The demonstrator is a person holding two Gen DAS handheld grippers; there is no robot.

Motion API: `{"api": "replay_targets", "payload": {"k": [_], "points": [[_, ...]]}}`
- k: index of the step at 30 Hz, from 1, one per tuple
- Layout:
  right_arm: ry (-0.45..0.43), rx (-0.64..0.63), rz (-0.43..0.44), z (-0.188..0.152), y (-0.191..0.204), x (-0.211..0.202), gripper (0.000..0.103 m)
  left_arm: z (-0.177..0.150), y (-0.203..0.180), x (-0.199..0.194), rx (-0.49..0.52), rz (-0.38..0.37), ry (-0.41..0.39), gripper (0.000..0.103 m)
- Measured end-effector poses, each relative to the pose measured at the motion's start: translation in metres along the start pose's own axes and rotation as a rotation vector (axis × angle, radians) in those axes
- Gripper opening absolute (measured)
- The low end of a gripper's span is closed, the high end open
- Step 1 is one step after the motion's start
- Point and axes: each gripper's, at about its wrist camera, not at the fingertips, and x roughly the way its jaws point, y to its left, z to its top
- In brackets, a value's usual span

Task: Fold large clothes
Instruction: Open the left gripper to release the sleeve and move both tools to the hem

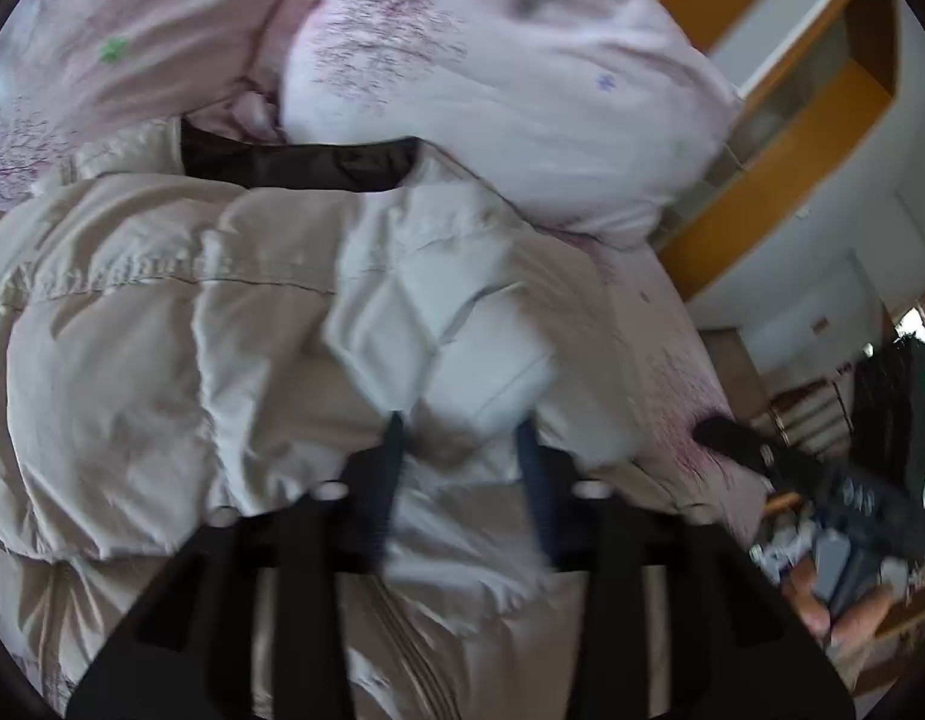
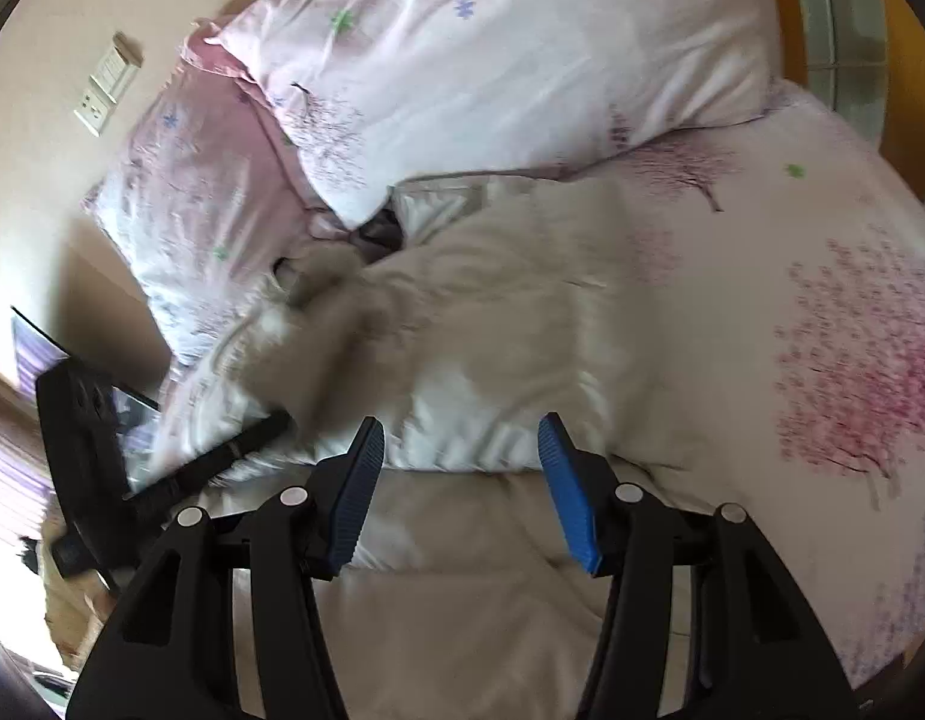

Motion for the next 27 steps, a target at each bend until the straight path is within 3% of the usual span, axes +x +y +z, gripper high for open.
{"api": "replay_targets", "payload": {"k": [2,7,11,15,17,19,24,27], "points": [[0.015,0.006,0.057,0.006,0.009,0.008,0.056,0.001,-0.002,-0.011,0.04,-0.009,-0.029,0.075],[0.1,0.021,0.16,0.009,0.03,0.038,0.056,-0.02,0.012,-0.067,0.081,-0.047,-0.123,0.086],[0.162,0.04,0.172,0.009,0.038,0.067,0.056,-0.038,0.049,-0.111,0.067,0.054,-0.236,0.092],[0.213,0.061,0.178,0.008,0.041,0.09,0.054,-0.057,0.094,-0.14,-0.007,0.154,-0.274,0.094],[0.222,0.058,0.167,0.007,0.043,0.098,0.029,-0.062,0.116,-0.149,-0.054,0.195,-0.267,0.094],[0.217,0.063,0.166,0.005,0.044,0.101,0.016,-0.067,0.136,-0.156,-0.09,0.241,-0.256,0.094],[0.122,0.068,0.168,0.006,0.039,0.083,0.012,-0.082,0.165,-0.17,-0.112,0.325,-0.238,0.094],[0.115,0.079,0.089,0.003,0.033,0.084,0.011,-0.088,0.176,-0.173,-0.123,0.354,-0.226,0.096]]}}
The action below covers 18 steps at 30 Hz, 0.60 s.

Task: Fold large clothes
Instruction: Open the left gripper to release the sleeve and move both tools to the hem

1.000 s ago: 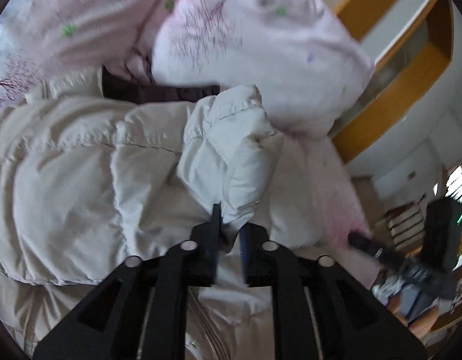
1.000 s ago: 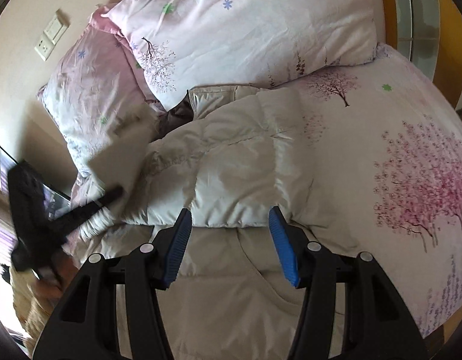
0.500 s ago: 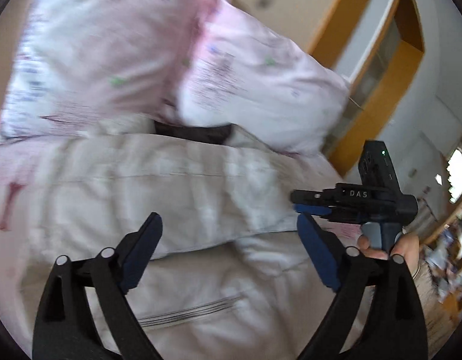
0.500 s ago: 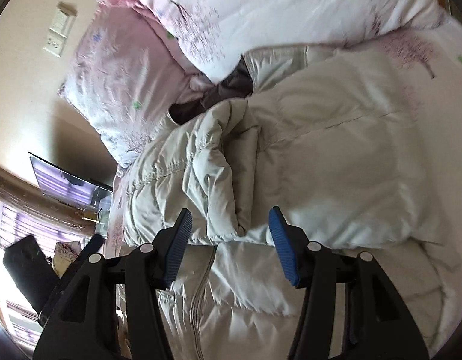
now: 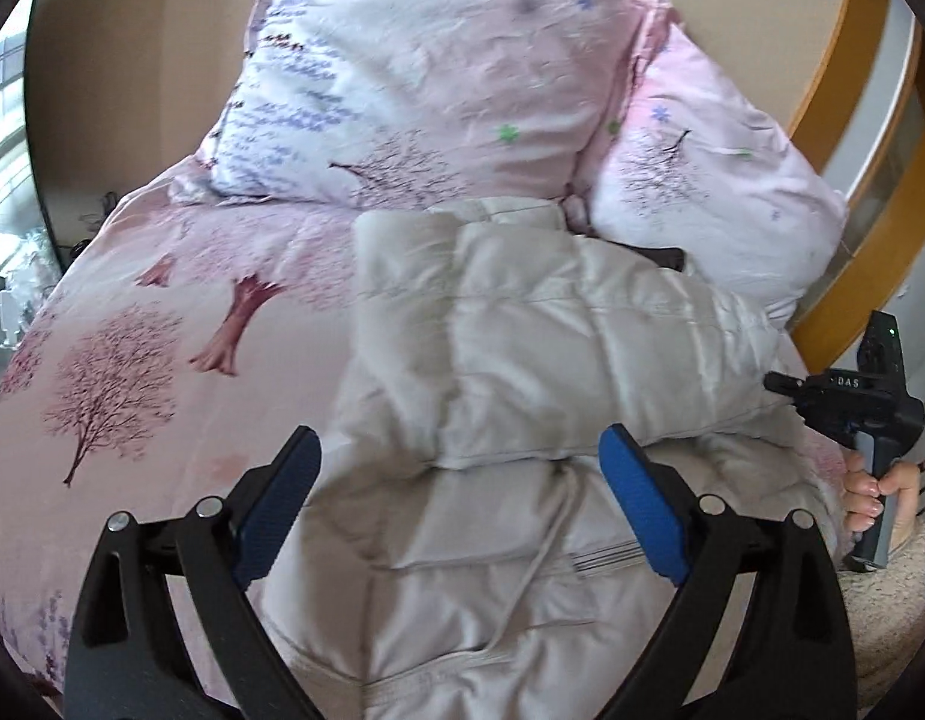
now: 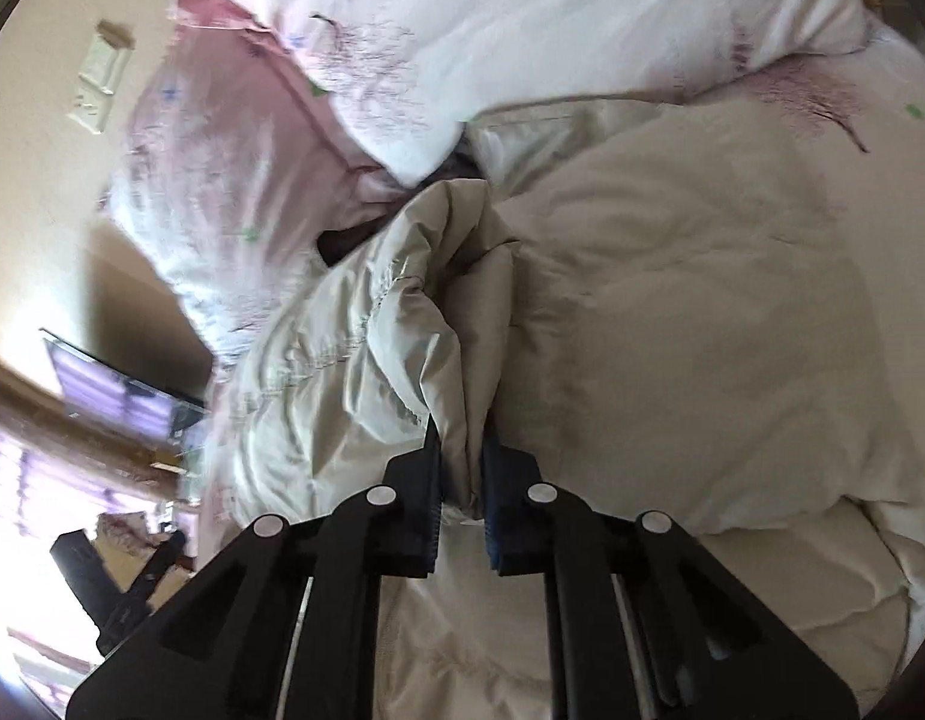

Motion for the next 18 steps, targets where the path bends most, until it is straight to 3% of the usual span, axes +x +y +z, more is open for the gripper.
{"api": "replay_targets", "payload": {"k": [3,6,9,13,15,18], "points": [[0.056,0.0,-0.091,-0.001,-0.004,0.023,0.013,-0.003,0.006,0.002,0.001,0.023,0.014,0.099],[0.065,-0.027,-0.122,-0.001,-0.001,0.023,0.017,-0.007,0.009,-0.002,0.008,0.061,0.02,0.101],[0.043,-0.049,-0.117,-0.003,0.005,0.003,0.031,-0.011,0.012,-0.011,0.031,0.102,0.016,0.101],[-0.035,-0.068,-0.065,-0.012,-0.007,-0.044,0.064,-0.027,0.021,-0.027,0.085,0.204,-0.036,0.101],[-0.08,-0.061,-0.066,-0.017,-0.023,-0.068,0.064,-0.038,0.024,-0.035,0.121,0.201,-0.069,0.101],[-0.135,-0.026,-0.08,-0.024,-0.053,-0.098,0.067,-0.055,0.035,-0.047,0.127,0.165,-0.053,0.101]]}}
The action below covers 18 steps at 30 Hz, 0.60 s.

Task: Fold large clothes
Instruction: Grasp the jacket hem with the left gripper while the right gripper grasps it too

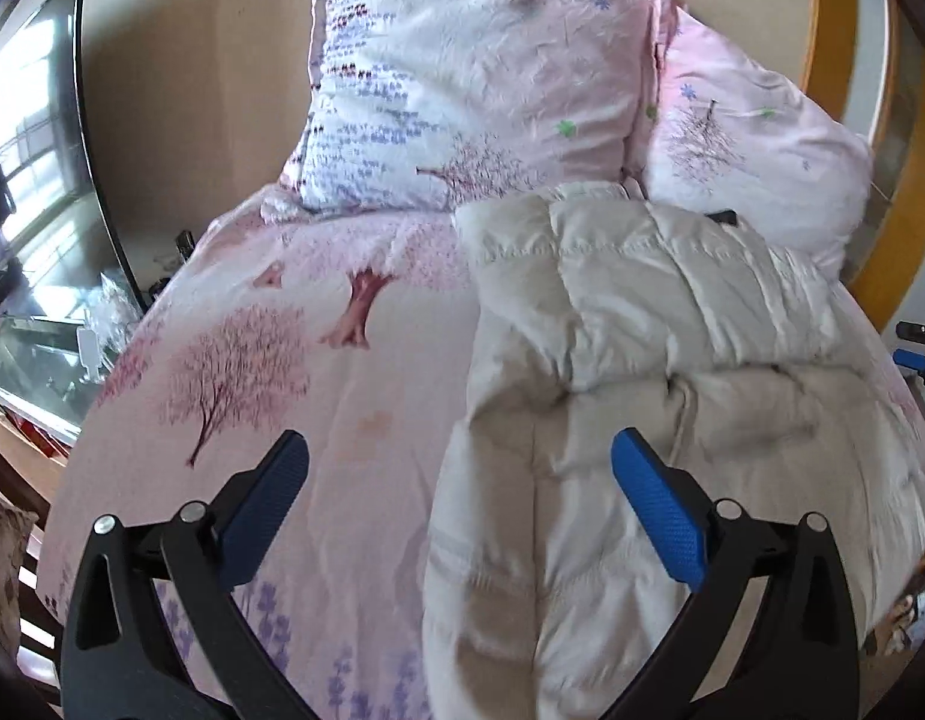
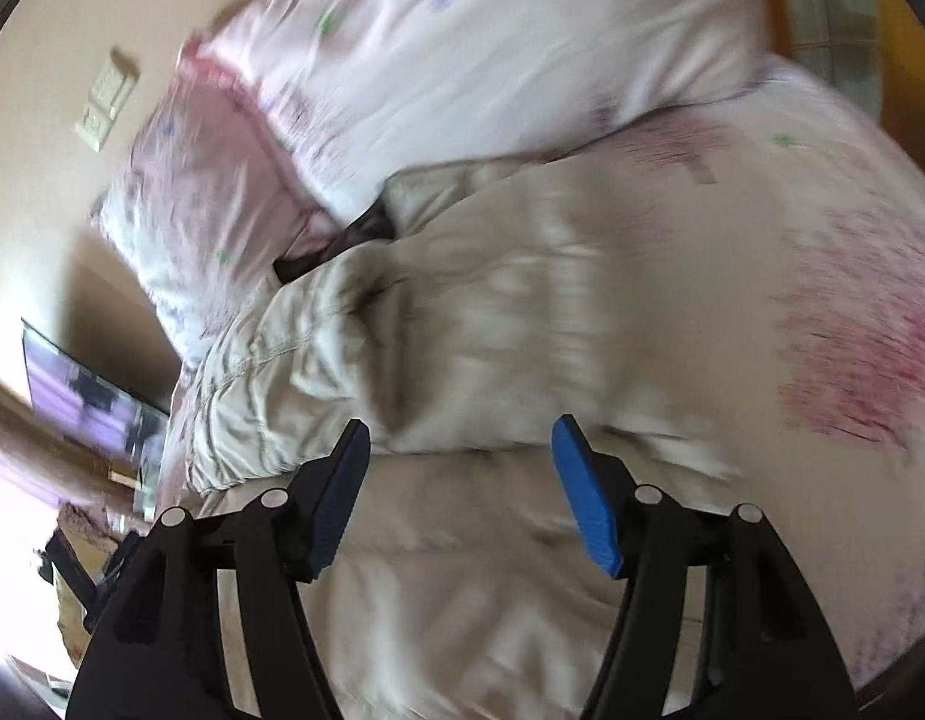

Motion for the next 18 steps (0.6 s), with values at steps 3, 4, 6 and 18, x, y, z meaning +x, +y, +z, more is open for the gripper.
{"api": "replay_targets", "payload": {"k": [3,4,6,18], "points": [[-0.032,0.043,-0.03,-0.014,-0.043,-0.033,0.071,-0.013,0.009,-0.005,-0.012,-0.042,0.036,0.101],[-0.031,0.063,-0.024,-0.02,-0.055,-0.039,0.071,-0.019,0.013,-0.005,-0.026,-0.071,0.061,0.101],[-0.02,0.114,0.002,-0.039,-0.078,-0.054,0.071,-0.029,0.018,-0.004,-0.064,-0.115,0.1,0.101],[0.135,0.268,0.162,-0.115,-0.145,-0.059,0.071,-0.074,0.033,0.001,-0.272,-0.346,0.232,0.089]]}}
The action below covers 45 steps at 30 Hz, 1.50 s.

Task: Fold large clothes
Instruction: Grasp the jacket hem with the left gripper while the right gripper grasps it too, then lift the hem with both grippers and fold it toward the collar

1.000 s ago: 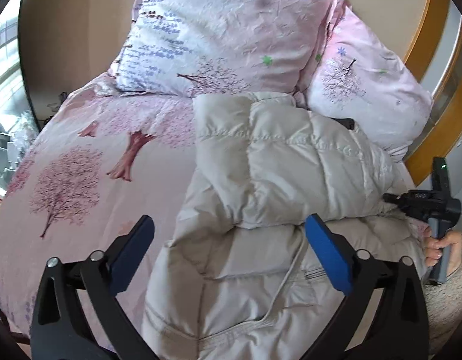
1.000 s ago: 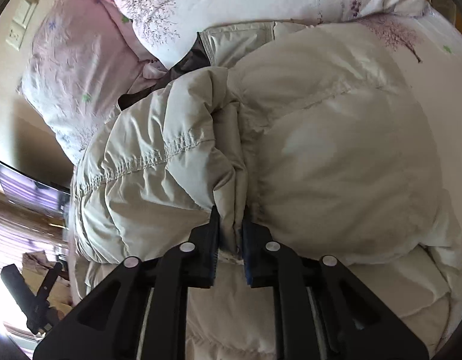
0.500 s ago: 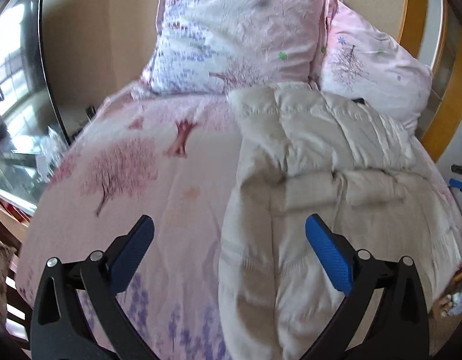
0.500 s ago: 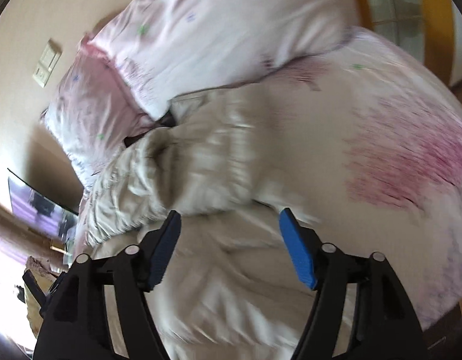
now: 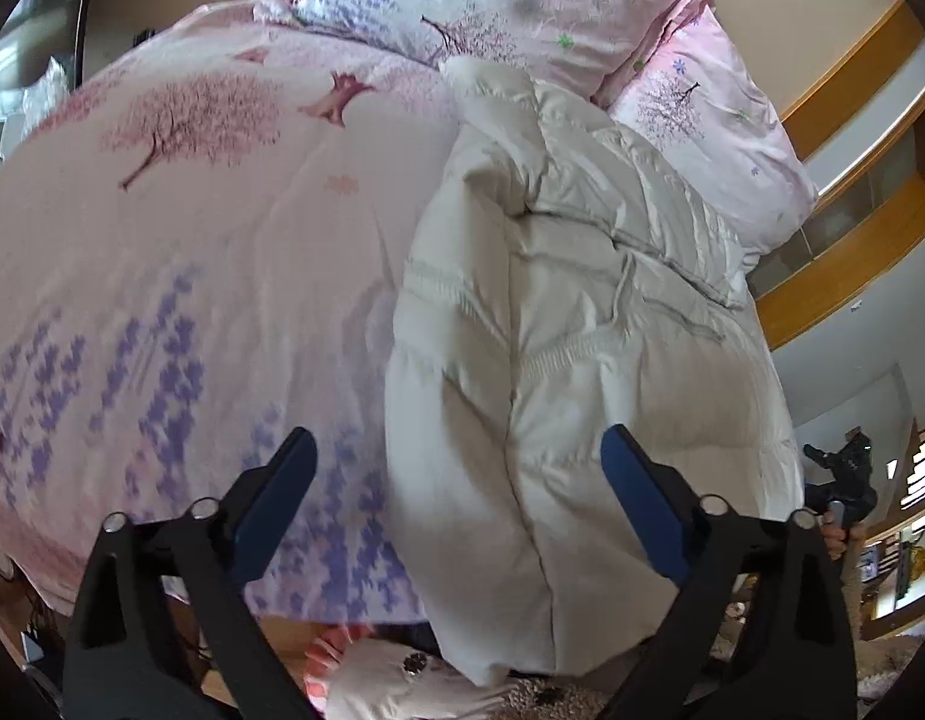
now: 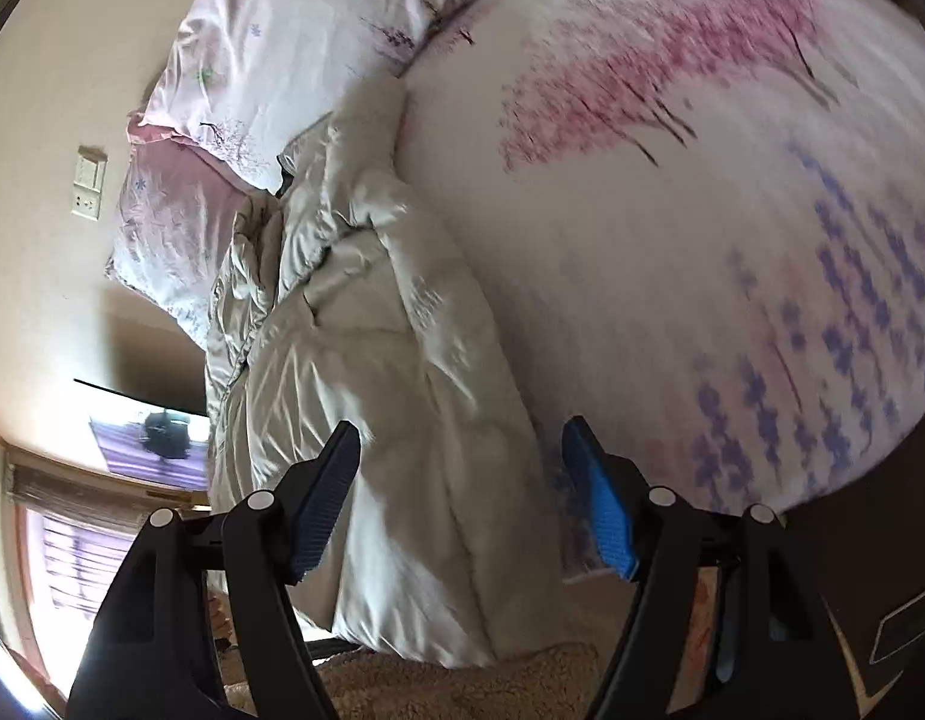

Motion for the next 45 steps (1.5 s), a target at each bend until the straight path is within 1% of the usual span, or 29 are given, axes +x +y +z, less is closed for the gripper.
{"api": "replay_targets", "payload": {"k": [1,2,5,9,13,17,20,21,23,24,26,27,28,30,33,37,41,45], "points": [[0.013,0.007,0.019,-0.002,-0.003,0.001,0.071,-0.002,0.0,0.001,-0.008,-0.012,0.009,0.087],[0.026,0.011,0.033,-0.005,-0.005,0.003,0.071,-0.004,0.0,0.002,-0.019,-0.029,0.021,0.081],[0.069,0.021,0.091,-0.012,-0.009,0.007,0.066,-0.009,-0.001,0.003,-0.022,-0.045,0.03,0.076],[0.098,0.021,0.143,-0.019,-0.009,0.012,0.063,-0.017,-0.003,0.001,-0.033,-0.083,0.041,0.075],[0.104,0.027,0.178,-0.025,-0.014,0.01,0.058,-0.026,-0.005,0.0,-0.046,-0.13,0.064,0.075],[0.106,0.032,0.202,-0.029,-0.012,0.011,0.056,-0.033,-0.01,0.002,-0.06,-0.177,0.086,0.075],[0.108,0.021,0.212,-0.032,-0.008,0.012,0.056,-0.035,-0.011,0.002,-0.072,-0.182,0.085,0.074],[0.108,0.019,0.212,-0.032,-0.006,0.013,0.056,-0.036,-0.011,0.002,-0.077,-0.179,0.086,0.07],[0.114,0.02,0.212,-0.035,-0.005,0.015,0.051,-0.038,-0.011,0.002,-0.084,-0.169,0.087,0.064],[0.119,0.024,0.209,-0.036,-0.005,0.016,0.045,-0.039,-0.012,0.003,-0.087,-0.161,0.091,0.057],[0.126,0.036,0.207,-0.038,-0.006,0.017,0.038,-0.042,-0.014,0.003,-0.086,-0.143,0.094,0.053],[0.123,0.039,0.208,-0.039,-0.006,0.017,0.031,-0.042,-0.016,0.004,-0.081,-0.139,0.098,0.046],[0.118,0.037,0.206,-0.04,-0.004,0.016,0.026,-0.043,-0.016,0.004,-0.079,-0.132,0.101,0.042],[0.094,0.019,0.195,-0.042,0.002,0.012,0.02,-0.042,-0.017,0.003,-0.077,-0.124,0.096,0.029],[0.051,-0.014,0.178,-0.042,0.016,0.005,0.016,-0.037,-0.024,-0.006,-0.059,-0.114,0.055,0.02],[-0.041,-0.073,0.205,-0.038,0.042,-0.013,0.013,-0.025,-0.03,-0.018,-0.05,-0.124,-0.001,0.017],[-0.125,-0.123,0.223,-0.033,0.064,-0.024,0.012,-0.013,-0.034,-0.032,-0.044,-0.139,-0.066,0.015],[-0.206,-0.142,0.252,-0.024,0.079,-0.032,0.011,0.001,-0.043,-0.044,-0.035,-0.154,-0.136,0.015]]}}
